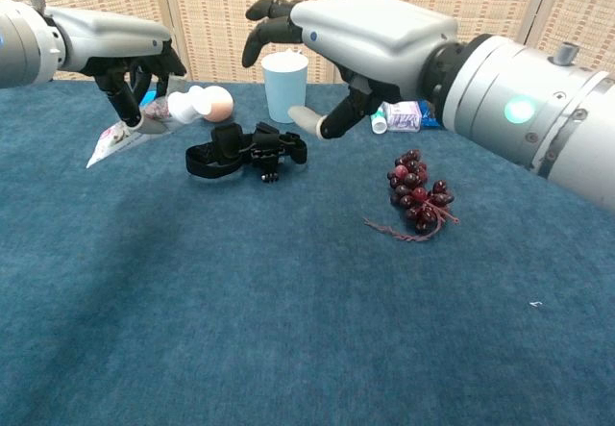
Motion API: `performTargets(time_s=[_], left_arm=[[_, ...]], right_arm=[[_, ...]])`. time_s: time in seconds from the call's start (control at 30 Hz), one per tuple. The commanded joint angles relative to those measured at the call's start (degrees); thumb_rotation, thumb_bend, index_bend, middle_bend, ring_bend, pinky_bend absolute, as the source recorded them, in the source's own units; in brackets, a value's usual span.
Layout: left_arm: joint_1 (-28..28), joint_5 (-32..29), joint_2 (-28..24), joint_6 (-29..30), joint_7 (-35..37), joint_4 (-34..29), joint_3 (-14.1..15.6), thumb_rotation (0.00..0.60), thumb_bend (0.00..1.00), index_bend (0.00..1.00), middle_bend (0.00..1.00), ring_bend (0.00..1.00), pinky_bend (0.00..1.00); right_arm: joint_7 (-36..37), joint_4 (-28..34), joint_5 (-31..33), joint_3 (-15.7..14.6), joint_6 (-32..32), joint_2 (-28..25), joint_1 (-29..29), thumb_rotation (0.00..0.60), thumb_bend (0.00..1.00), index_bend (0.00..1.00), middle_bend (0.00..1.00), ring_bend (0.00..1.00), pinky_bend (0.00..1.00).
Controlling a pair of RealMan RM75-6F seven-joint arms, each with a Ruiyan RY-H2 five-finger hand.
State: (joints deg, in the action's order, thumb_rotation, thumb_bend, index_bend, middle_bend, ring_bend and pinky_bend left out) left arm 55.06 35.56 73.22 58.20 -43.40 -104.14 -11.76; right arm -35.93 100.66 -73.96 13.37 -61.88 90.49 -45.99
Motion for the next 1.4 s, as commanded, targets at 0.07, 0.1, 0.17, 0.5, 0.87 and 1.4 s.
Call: performTargets(time_s=[0.07,0.1,0.17,0.5,0.87,1.4], left_arm=[[0.6,-0.6,0.0,-0.1,0.4,-0.4,0.2,0.600,0.37,0.57,0.73,0.54,0.31],[0.8,-0.7,0.1,-0.1,0.4,-0.5,0.3,0.600,0.37,0.57,0.73,0.54,0.31],[1.2,-0.9,0.2,0.1,0.4,-0.6,0.5,0.600,0.37,0.57,0.73,0.54,0.32],[2.9,-2.0,1.0,0.8,0.6,-1.2,1.0,0.600,0.37,0.57,0.73,0.54,0.32],[4.1,-3.0,1.4,2.0,0.1,-1.6,1.9,0.600,0.37,0.57,0.73,0.54,0.32],[4.9,-3.6,1.2,2.6,0.6,-1.8,2.8,0.600,0.37,0.57,0.73,0.54,0.33]], right_arm=[[0.7,-1.7,-0.1,0.2,0.0,1.6,-0.8,0.600,0.38,0.24,0.00,0.00,0.00],[0.8,-2.1,-0.1,0.2,0.0,2.0,-1.0,0.600,0.38,0.24,0.00,0.00,0.00],[1.0,-3.1,-0.1,0.3,0.1,2.8,-1.4,0.600,0.38,0.24,0.00,0.00,0.00],[1.7,-6.0,0.8,0.3,0.9,5.3,-2.9,0.600,0.38,0.24,0.00,0.00,0.00],[1.9,-7.5,1.7,0.2,1.6,6.9,-4.0,0.600,0.38,0.23,0.00,0.00,0.00],[1.3,-8.9,2.7,-0.3,2.0,8.0,-4.9,0.600,0.39,0.23,0.00,0.00,0.00]])
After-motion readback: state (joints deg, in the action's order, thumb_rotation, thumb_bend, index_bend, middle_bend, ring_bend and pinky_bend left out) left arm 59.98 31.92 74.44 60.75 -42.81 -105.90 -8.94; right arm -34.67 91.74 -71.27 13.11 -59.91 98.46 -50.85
